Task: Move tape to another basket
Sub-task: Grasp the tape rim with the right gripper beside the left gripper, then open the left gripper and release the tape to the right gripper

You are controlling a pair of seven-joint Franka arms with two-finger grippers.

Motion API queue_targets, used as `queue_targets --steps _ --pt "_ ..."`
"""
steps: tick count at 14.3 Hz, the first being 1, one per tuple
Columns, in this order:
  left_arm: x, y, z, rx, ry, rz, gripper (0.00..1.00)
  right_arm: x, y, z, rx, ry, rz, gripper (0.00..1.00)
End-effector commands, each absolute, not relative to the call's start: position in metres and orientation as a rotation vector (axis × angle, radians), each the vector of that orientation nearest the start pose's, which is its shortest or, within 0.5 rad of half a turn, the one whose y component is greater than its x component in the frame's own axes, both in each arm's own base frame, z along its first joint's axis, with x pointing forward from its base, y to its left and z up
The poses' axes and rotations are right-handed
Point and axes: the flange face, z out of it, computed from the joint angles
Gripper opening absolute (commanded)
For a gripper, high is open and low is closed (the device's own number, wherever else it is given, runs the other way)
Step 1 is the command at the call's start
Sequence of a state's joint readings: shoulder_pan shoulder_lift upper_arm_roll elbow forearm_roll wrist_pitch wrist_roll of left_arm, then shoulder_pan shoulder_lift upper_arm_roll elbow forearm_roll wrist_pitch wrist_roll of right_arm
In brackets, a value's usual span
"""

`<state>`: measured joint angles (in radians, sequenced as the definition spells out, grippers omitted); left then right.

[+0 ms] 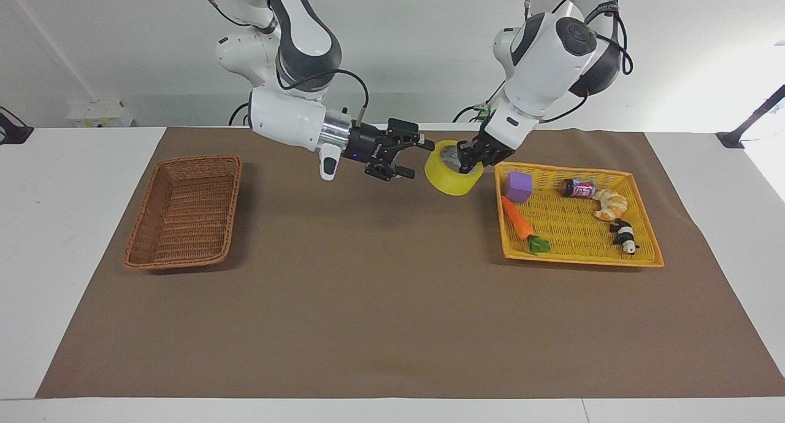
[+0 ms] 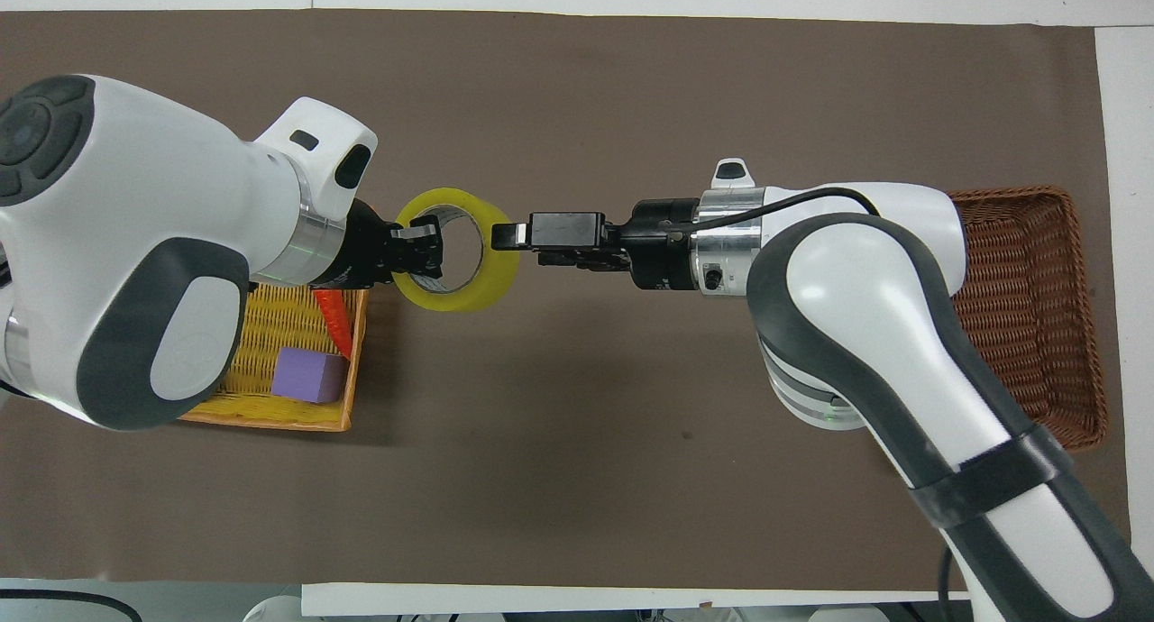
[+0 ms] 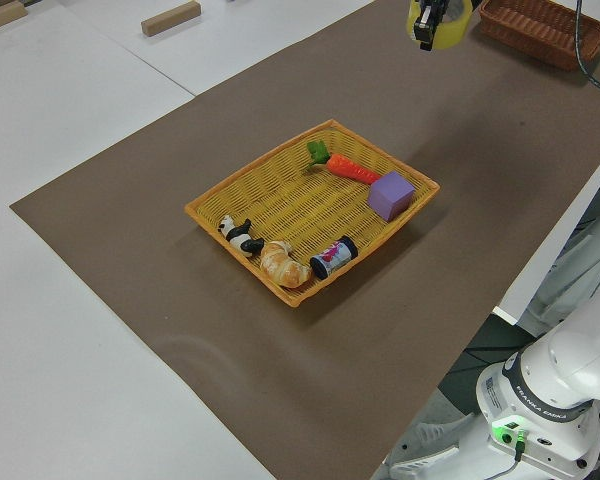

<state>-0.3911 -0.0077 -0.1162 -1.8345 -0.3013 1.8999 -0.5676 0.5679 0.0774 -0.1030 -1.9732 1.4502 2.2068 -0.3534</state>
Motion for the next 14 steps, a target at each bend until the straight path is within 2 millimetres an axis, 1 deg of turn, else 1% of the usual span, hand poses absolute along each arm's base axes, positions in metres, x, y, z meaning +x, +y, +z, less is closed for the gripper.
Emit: queue_targets --steps 1,4,5,6,10,11,13,14 --pt "0.483 -0.298 0.543 -3.431 -0.294 0.133 0.00 0.519 0.302 0.469 -1.938 0.070 -0.081 1.00" --pt "0.484 -0.297 0.542 -3.428 -0.299 0.138 0.00 0.519 0.303 0.469 -1.939 0.070 -0.081 1.00" --pt "0.484 -0.297 0.543 -3.431 -0.302 0.131 0.00 0.514 0.311 0.469 -1.939 0.055 -0.071 1.00" --pt "0.484 -0.297 0.542 -3.430 -0.302 0.133 0.00 0.512 0.313 0.468 -1.941 0.052 -0.068 1.00" --pt "0.483 -0.297 0.542 -3.428 -0.300 0.137 0.00 0.512 0.314 0.467 -1.943 0.053 -0.069 0.99" --pt "0.483 -0.298 0.542 -3.429 -0.300 0.136 0.00 0.512 0.314 0.468 -1.942 0.053 -0.072 0.98" --pt "0.479 -0.303 0.542 -3.428 -0.289 0.143 0.00 0.512 0.314 0.468 -1.942 0.053 -0.072 0.91" --pt "0.478 -0.304 0.542 -3.429 -0.293 0.139 0.00 0.512 0.314 0.467 -1.943 0.051 -0.072 0.85"
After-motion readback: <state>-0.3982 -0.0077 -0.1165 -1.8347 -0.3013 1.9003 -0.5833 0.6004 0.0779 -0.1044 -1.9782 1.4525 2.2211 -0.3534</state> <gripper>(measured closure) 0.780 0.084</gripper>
